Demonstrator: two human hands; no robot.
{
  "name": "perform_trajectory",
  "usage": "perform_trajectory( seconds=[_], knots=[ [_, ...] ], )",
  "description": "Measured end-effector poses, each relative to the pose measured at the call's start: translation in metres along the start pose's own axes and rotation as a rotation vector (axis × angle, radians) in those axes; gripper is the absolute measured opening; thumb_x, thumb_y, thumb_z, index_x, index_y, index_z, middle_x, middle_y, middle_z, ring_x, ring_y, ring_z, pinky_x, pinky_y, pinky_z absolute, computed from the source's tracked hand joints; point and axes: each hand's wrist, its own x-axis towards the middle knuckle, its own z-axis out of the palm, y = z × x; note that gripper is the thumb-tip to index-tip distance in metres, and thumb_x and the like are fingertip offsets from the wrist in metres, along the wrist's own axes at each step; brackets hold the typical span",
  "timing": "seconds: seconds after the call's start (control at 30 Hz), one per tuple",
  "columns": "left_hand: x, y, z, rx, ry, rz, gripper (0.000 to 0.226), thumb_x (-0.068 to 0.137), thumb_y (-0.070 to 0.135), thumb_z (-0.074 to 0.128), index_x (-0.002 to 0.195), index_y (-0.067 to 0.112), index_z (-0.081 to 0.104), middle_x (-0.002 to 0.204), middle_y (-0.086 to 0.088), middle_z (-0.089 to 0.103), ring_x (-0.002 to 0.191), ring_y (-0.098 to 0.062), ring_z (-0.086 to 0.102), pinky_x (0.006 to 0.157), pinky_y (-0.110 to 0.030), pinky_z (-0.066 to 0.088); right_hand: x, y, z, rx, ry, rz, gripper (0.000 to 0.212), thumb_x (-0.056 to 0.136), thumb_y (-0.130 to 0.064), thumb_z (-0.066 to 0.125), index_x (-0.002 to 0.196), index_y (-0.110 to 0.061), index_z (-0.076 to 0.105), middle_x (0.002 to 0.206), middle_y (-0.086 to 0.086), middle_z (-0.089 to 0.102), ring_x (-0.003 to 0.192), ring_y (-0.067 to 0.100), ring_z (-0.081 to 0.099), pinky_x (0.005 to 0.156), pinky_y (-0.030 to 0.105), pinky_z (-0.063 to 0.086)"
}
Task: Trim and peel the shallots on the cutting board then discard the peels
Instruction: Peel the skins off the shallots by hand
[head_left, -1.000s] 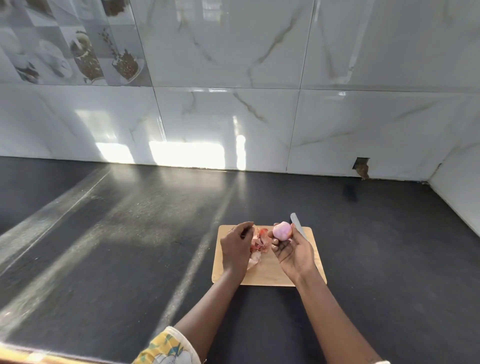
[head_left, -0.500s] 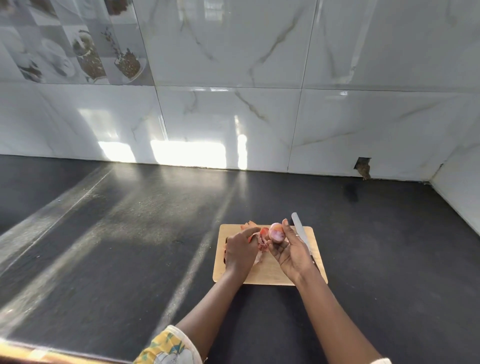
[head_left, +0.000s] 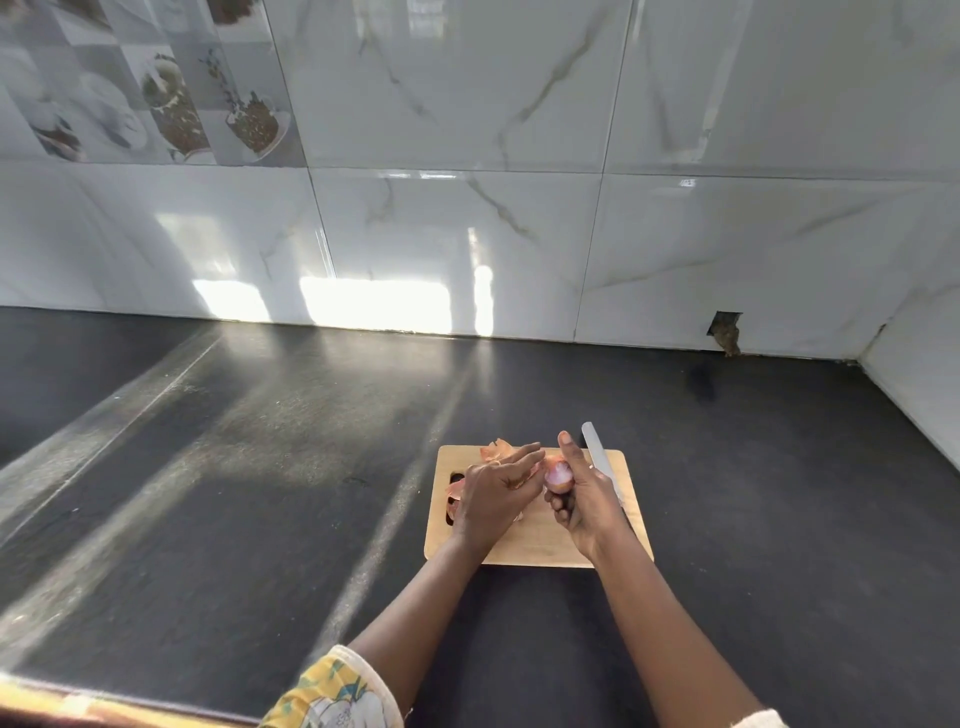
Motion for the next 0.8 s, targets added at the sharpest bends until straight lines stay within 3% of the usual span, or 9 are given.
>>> perform_trajectory(
  seconds=[0.07, 0.27, 0.37, 0.43, 0.5, 0.57, 0.63, 0.73, 0.8],
  knots=[
    [0.000, 0.000, -0.001, -0.006, -0.038, -0.018, 0.022, 0.083, 0.020, 0.066, 0.104, 0.014, 0.071, 0.114, 0.003, 0.066, 0.106, 0.010, 0.054, 0.086, 0.003, 0.035, -0.001, -0.001, 0.001, -0.025, 0.016, -0.006, 0.044, 0.081, -0.054, 0.064, 0.074, -0.011, 0.058, 0.051, 0.003, 0.050, 0.039, 0.010, 0.042, 0.037, 0.018, 0.034],
    [0.000, 0.000, 0.000, -0.013, 0.002, -0.001, 0.015, 0.083, 0.015, 0.066, 0.095, 0.009, 0.074, 0.102, 0.000, 0.072, 0.090, 0.026, 0.050, 0.074, 0.003, 0.036, -0.002, -0.002, 0.002, -0.085, 0.029, -0.017, 0.048, 0.080, -0.057, 0.062, 0.077, -0.009, 0.060, 0.054, 0.005, 0.050, 0.040, 0.010, 0.042, 0.037, 0.019, 0.032],
    [0.001, 0.005, 0.000, -0.002, 0.017, 0.008, 0.030, 0.081, 0.033, 0.059, 0.083, 0.009, 0.076, 0.084, 0.003, 0.074, 0.075, 0.012, 0.055, 0.061, -0.005, 0.037, -0.002, -0.002, 0.003, -0.078, -0.022, -0.028, 0.041, 0.081, -0.052, 0.065, 0.075, -0.012, 0.058, 0.055, 0.003, 0.047, 0.043, 0.009, 0.041, 0.041, 0.018, 0.033],
    [0.001, 0.009, 0.000, 0.007, 0.038, 0.004, 0.043, 0.076, 0.044, 0.050, 0.079, 0.008, 0.075, 0.087, 0.012, 0.068, 0.073, 0.001, 0.056, 0.059, -0.010, 0.036, -0.003, -0.001, 0.003, -0.071, -0.079, -0.042, 0.034, 0.082, -0.045, 0.067, 0.072, -0.014, 0.057, 0.056, 0.001, 0.047, 0.046, 0.009, 0.042, 0.044, 0.019, 0.033],
    [0.002, 0.011, 0.001, 0.022, 0.065, -0.023, 0.035, 0.077, 0.038, 0.055, 0.080, 0.010, 0.076, 0.090, 0.014, 0.067, 0.085, -0.005, 0.056, 0.062, -0.012, 0.037, -0.005, -0.001, 0.003, -0.042, -0.143, -0.063, 0.027, 0.084, -0.036, 0.067, 0.074, -0.012, 0.058, 0.057, 0.000, 0.049, 0.047, 0.009, 0.046, 0.045, 0.019, 0.037],
    [0.004, 0.009, 0.001, 0.030, 0.085, -0.067, 0.021, 0.080, 0.027, 0.062, 0.083, 0.014, 0.077, 0.085, 0.004, 0.074, 0.089, -0.006, 0.057, 0.065, -0.012, 0.039, -0.007, -0.001, 0.004, 0.039, -0.208, -0.078, 0.016, 0.089, -0.021, 0.062, 0.080, -0.008, 0.061, 0.055, -0.002, 0.054, 0.047, 0.010, 0.055, 0.046, 0.021, 0.046],
    [0.004, 0.009, 0.000, 0.027, 0.098, -0.114, 0.015, 0.081, 0.022, 0.064, 0.084, 0.015, 0.077, 0.084, -0.001, 0.075, 0.085, -0.010, 0.059, 0.066, -0.013, 0.039, -0.007, -0.002, 0.004, 0.093, -0.250, -0.083, 0.006, 0.091, -0.008, 0.058, 0.091, -0.003, 0.061, 0.058, -0.001, 0.060, 0.052, 0.011, 0.062, 0.049, 0.023, 0.052],
    [0.003, 0.011, -0.001, 0.023, 0.091, -0.162, 0.021, 0.079, 0.029, 0.061, 0.084, 0.015, 0.076, 0.078, -0.003, 0.074, 0.071, -0.016, 0.063, 0.067, -0.021, 0.042, -0.004, 0.001, 0.004, 0.108, -0.249, -0.085, 0.016, 0.086, -0.005, 0.062, 0.101, -0.001, 0.061, 0.076, 0.007, 0.067, 0.065, 0.012, 0.066, 0.058, 0.025, 0.056],
    [0.003, 0.011, 0.000, 0.032, 0.076, -0.191, 0.029, 0.077, 0.036, 0.058, 0.083, 0.015, 0.076, 0.075, -0.003, 0.074, 0.069, -0.020, 0.065, 0.069, -0.028, 0.047, -0.003, 0.002, 0.003, 0.117, -0.252, -0.090, 0.017, 0.087, -0.005, 0.061, 0.103, 0.001, 0.060, 0.073, 0.006, 0.068, 0.064, 0.012, 0.066, 0.059, 0.026, 0.057]
  ],
)
